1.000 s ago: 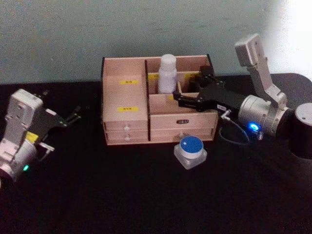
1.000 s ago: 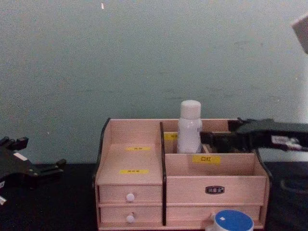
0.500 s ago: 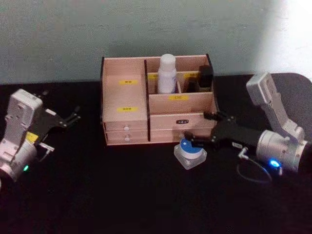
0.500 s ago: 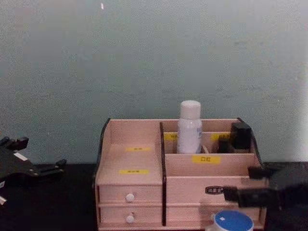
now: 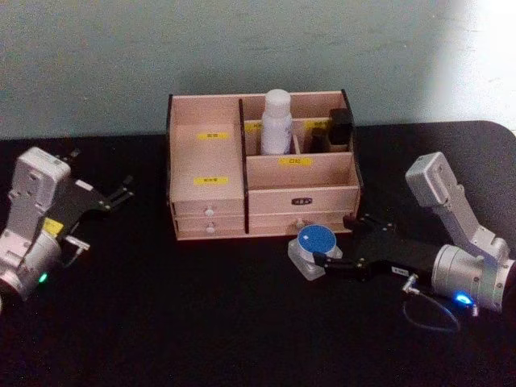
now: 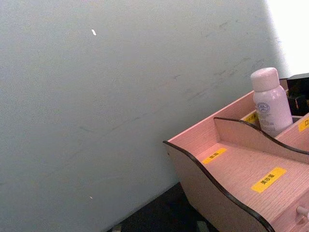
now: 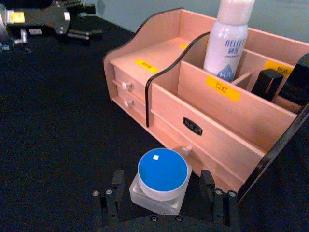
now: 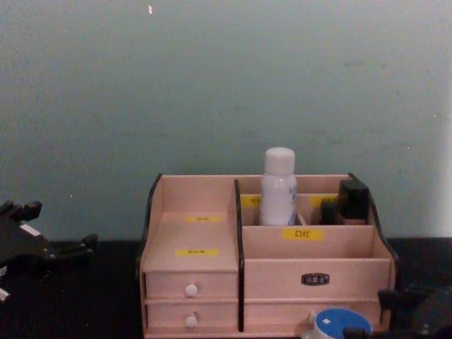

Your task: Pick up the facial cleanser and watermelon frost from the table and place them into the tiered storage box.

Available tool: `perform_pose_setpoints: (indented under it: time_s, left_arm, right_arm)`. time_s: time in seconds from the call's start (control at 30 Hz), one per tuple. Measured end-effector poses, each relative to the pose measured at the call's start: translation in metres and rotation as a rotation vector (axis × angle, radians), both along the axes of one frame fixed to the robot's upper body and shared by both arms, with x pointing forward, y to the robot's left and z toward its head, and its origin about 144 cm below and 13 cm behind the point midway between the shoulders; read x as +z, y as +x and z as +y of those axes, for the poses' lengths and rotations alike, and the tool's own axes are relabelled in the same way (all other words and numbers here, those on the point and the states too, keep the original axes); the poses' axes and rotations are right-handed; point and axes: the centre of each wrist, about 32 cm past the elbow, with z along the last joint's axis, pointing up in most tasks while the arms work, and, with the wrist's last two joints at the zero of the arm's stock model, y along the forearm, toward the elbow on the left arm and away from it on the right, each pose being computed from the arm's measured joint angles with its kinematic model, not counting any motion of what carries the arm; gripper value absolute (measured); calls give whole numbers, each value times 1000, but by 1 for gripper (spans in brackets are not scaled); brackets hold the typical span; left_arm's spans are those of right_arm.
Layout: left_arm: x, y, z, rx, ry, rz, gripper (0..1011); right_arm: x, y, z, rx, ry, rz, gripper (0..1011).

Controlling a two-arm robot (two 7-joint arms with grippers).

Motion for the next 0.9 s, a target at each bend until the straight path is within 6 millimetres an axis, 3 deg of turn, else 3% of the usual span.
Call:
perform_pose_setpoints:
  time_s: [0.9]
  left_arm:
    - [0, 0, 0, 0, 0, 0, 1001]
  right_arm:
    - [-13, 9, 6, -6, -17, 13, 1000]
